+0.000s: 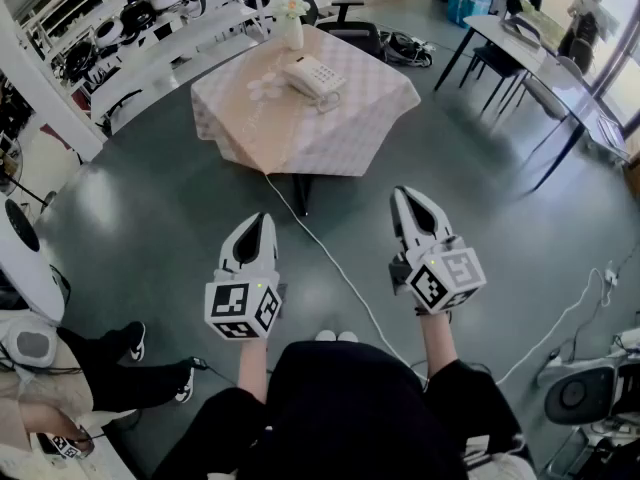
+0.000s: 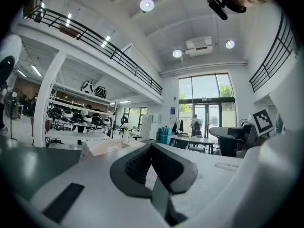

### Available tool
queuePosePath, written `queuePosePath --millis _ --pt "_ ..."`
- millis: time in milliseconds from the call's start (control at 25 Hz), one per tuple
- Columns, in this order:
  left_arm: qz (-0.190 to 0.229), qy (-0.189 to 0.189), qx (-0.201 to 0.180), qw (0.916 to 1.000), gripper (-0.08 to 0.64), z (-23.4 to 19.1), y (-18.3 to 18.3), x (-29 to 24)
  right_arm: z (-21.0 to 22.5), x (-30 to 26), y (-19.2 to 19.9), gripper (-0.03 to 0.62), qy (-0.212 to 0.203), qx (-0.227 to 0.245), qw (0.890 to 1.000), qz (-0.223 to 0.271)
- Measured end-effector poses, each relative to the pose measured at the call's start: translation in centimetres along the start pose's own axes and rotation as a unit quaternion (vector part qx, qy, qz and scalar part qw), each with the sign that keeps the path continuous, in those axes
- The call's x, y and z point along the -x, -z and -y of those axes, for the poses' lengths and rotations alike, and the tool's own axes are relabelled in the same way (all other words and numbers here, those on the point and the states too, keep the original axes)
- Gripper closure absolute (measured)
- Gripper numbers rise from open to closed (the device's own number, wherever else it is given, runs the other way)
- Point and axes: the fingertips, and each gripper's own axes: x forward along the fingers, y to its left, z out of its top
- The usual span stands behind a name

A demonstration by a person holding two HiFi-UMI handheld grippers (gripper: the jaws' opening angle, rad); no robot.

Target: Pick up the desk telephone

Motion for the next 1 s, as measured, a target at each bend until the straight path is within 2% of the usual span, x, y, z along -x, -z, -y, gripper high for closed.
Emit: queuePosePath --millis 1000 --pt "-0.02 -0.005 0.006 0.9998 0.561 3.3 1.7 -3.0 4.4 -0.2 1.5 0.6 0.004 -0.025 1.0 -0.013"
